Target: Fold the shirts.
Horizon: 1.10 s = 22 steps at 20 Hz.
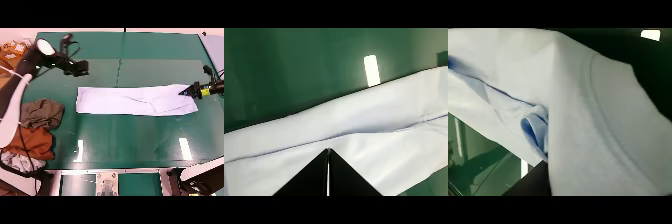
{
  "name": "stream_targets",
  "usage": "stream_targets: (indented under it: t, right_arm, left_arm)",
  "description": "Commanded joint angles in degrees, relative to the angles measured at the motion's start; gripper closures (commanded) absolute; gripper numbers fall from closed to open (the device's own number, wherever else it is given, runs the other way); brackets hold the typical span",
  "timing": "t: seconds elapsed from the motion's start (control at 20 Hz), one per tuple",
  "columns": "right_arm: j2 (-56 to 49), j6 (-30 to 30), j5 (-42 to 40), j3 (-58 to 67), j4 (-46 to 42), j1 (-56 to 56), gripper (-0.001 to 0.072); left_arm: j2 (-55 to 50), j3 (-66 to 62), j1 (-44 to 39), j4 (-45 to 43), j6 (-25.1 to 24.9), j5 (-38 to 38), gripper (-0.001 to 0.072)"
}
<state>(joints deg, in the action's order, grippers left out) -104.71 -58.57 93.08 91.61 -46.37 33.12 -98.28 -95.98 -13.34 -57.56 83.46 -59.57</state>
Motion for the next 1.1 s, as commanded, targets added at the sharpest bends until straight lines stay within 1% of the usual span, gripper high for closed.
stream_targets:
  t: [0.0,0.15,0.2,0.3,0.4,0.55,0.65,0.7,0.75,0.8,0.85,0.9,0.95,1.05]
  right_arm:
    - [4.4,-7.3,3.5,4.5,-1.9,-3.9,0.0697]
    - [9.1,-14.3,4.6,7.6,-1.9,-8.2,0.0696]
    - [10.5,-15.8,4.5,8.5,-1.9,-9.5,0.0696]
    - [12.9,-19.6,5.0,10.3,-1.8,-12.5,0.0695]
    - [14.5,-22.3,6.0,11.3,-1.7,-15.4,0.0695]
    - [15.4,-24.0,6.1,11.3,-1.7,-19.6,0.0695]
    - [15.4,-24.3,6.1,11.3,-1.7,-21.9,0.0695]
    - [15.4,-25.5,6.0,11.3,-1.7,-22.7,0.0695]
    - [15.4,-26.1,5.9,11.3,-1.7,-23.4,0.0695]
    - [15.4,-26.3,5.4,11.3,-1.7,-23.8,0.0695]
    - [15.4,-26.6,4.9,11.3,-1.7,-24.2,0.0695]
    - [15.4,-26.7,4.2,11.3,-1.7,-24.5,0.0695]
    - [15.4,-27.0,3.8,11.2,-1.7,-24.7,0.0695]
    - [15.4,-28.5,2.8,11.2,-1.7,-26.2,0.0695]
  left_arm:
    - [-4.9,0.2,-9.3,4.2,-3.0,9.3,0.0682]
    - [-12.1,-0.3,-18.4,12.0,-7.6,18.5,0.0683]
    - [-14.3,-1.1,-20.5,14.3,-8.7,19.5,0.0682]
    - [-18.2,-3.8,-23.2,16.1,-8.9,19.6,0.0682]
    - [-20.8,-6.1,-24.2,18.2,-8.9,19.9,0.0682]
    - [-23.6,-7.9,-24.3,24.1,-8.9,19.9,0.0682]
    - [-24.9,-7.9,-24.3,25.5,-8.9,18.8,0.0682]
    - [-25.1,-7.9,-24.3,25.4,-9.0,17.9,0.0682]
    - [-24.9,-8.0,-24.0,25.2,-9.2,16.2,0.0683]
    - [-24.8,-9.0,-22.8,24.9,-10.8,11.8,0.0683]
    - [-24.8,-11.2,-21.1,24.2,-11.9,5.6,0.0683]
    - [-24.7,-13.8,-18.8,22.6,-11.7,-0.9,0.0684]
    - [-24.1,-16.8,-16.1,19.8,-10.8,-7.4,0.0684]
    - [-22.1,-22.6,-10.2,11.8,-6.0,-16.7,0.0684]
